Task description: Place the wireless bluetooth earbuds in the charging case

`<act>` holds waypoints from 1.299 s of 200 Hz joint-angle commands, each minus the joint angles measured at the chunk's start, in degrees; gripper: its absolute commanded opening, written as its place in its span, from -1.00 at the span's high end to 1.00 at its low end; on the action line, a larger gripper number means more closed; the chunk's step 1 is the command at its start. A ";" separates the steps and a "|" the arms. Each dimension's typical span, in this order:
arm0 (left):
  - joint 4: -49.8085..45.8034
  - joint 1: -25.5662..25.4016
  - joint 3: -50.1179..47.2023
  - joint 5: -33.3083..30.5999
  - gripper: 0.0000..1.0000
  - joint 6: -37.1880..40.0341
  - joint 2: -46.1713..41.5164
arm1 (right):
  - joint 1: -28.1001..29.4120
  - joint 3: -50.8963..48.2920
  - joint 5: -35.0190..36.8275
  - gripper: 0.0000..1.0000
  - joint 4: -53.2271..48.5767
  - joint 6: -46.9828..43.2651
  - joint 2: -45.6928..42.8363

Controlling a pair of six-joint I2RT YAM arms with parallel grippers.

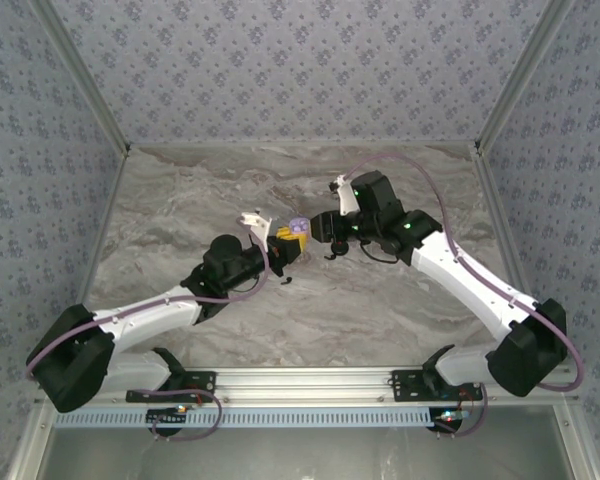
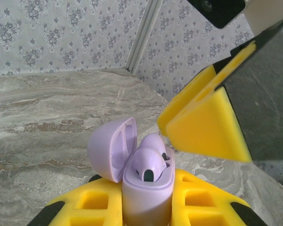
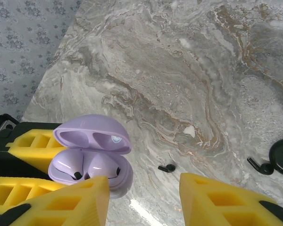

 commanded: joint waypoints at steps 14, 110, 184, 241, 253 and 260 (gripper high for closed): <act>-1.26 -0.34 0.28 1.84 0.79 4.89 -3.36 | -2.29 -0.71 -0.15 0.26 -0.87 0.29 -2.96; 2.84 -0.37 1.89 17.44 0.81 7.13 -2.75 | -8.54 -3.06 -16.69 0.67 2.22 -3.50 0.38; 5.35 -0.34 2.71 19.17 0.81 5.09 -0.19 | -7.69 -3.34 -24.52 0.74 4.09 -4.56 1.35; 5.01 -0.30 2.44 15.38 0.80 3.76 0.73 | -6.70 -3.32 -28.34 0.74 4.94 -4.92 1.19; 4.67 -0.30 2.40 14.80 0.80 3.57 0.73 | -6.62 -3.39 -28.82 0.74 4.94 -5.16 1.01; 4.34 -0.17 2.44 14.37 0.80 3.37 0.78 | -6.53 -3.41 -28.97 0.74 5.00 -5.23 0.88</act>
